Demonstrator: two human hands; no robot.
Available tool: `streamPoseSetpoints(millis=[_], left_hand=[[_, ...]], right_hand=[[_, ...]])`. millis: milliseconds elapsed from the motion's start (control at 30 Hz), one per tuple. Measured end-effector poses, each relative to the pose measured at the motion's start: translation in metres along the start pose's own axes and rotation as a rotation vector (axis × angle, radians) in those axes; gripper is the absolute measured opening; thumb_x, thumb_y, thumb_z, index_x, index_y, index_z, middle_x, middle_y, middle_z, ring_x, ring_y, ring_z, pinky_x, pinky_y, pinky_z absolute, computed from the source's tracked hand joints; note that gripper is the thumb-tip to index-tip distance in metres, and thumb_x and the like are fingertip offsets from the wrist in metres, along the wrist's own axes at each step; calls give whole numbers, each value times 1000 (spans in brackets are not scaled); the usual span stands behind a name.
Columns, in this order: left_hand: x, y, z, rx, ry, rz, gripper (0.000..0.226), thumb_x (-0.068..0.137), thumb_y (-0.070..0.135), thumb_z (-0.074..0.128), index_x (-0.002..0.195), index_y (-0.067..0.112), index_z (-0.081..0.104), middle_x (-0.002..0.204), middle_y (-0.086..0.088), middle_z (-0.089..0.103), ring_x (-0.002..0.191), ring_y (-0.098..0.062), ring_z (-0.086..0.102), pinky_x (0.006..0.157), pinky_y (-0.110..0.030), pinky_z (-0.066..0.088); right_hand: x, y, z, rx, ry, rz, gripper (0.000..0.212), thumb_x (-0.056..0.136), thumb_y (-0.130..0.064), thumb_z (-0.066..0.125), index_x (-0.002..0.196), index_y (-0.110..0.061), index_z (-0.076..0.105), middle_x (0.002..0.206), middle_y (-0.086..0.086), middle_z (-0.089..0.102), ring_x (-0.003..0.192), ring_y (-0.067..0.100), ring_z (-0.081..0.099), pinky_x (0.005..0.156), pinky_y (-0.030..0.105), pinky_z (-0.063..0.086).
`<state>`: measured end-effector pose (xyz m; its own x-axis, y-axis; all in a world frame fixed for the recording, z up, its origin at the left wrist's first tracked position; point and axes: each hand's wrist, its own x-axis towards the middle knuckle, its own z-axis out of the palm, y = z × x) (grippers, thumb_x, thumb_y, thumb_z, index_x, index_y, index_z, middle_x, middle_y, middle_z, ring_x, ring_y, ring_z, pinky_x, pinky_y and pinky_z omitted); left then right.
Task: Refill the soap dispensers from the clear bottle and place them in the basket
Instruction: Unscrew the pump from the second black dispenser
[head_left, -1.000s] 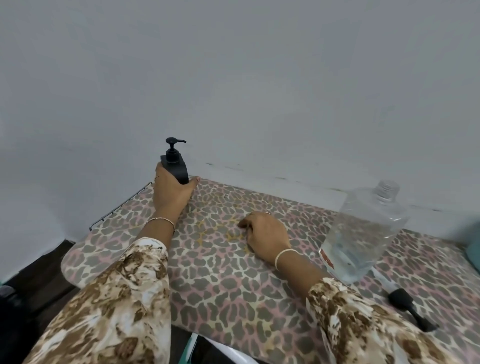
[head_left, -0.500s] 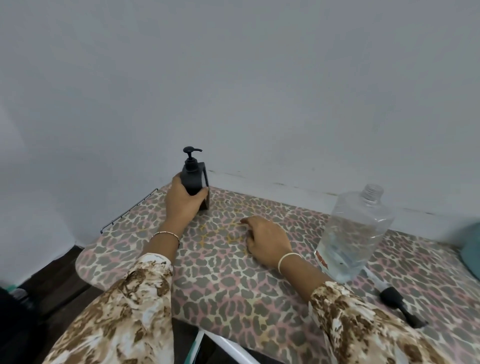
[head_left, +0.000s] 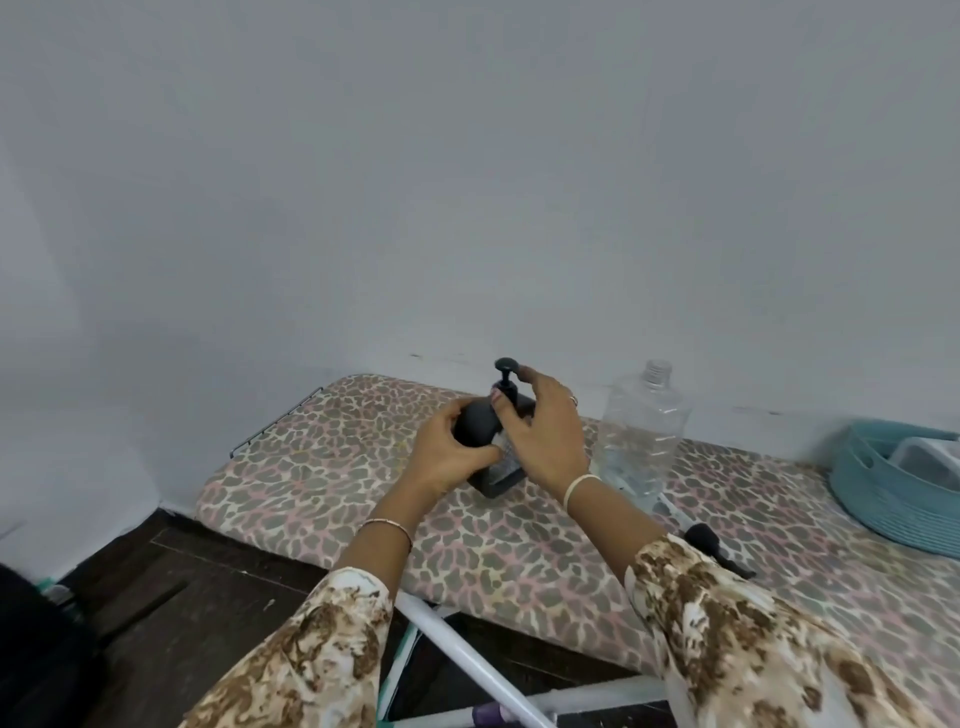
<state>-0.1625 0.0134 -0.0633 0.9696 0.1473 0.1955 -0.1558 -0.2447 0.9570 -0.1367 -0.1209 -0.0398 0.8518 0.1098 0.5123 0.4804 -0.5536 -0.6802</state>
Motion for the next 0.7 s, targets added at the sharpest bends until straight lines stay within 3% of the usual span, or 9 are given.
streamPoseSetpoints(millis=[100,233,367,467,567,700], left_hand=[[-14,-1,14,-12,-90,3,68,65,13,75,128,24,52,121,0,62,108,-16,62,89,-30,55],[-27,-4,26,-52,-129,14,63,73,-1,73,126,26,51,120,2,60,111,-15,61,92,-29,54],[-30,-9,32,-58,-137,18,64,74,-5,71,127,23,50,125,-4,58,115,-20,59,92,-26,52],[-32,-18,36,-68,-143,35,67,75,-6,71,129,28,51,128,1,57,117,-19,58,87,-23,53],[-38,-28,40,-62,-98,56,81,75,6,81,142,29,42,135,7,51,123,-12,52,98,-27,49],[-40,-40,42,-41,-92,62,96,74,16,84,150,37,28,140,15,46,129,-6,44,107,-30,43]], right_hand=[[-9,1,-12,104,19,94,30,86,-32,68,113,-22,62,97,-10,61,96,11,60,80,22,48],[-20,6,-29,52,68,154,25,80,-30,73,100,-16,68,87,-5,66,82,8,60,69,18,43],[-28,12,-36,-6,73,178,26,74,-32,78,95,-17,71,79,-9,62,79,10,62,69,19,45],[-32,18,-36,-69,66,185,33,70,-39,80,94,-18,71,85,-6,69,85,14,65,75,26,52],[-33,19,-32,-75,78,185,40,69,-45,78,101,-21,72,94,-6,73,91,14,67,83,34,54],[-31,18,-28,-100,94,171,38,68,-48,75,98,-23,73,89,-6,74,90,16,67,84,38,53]])
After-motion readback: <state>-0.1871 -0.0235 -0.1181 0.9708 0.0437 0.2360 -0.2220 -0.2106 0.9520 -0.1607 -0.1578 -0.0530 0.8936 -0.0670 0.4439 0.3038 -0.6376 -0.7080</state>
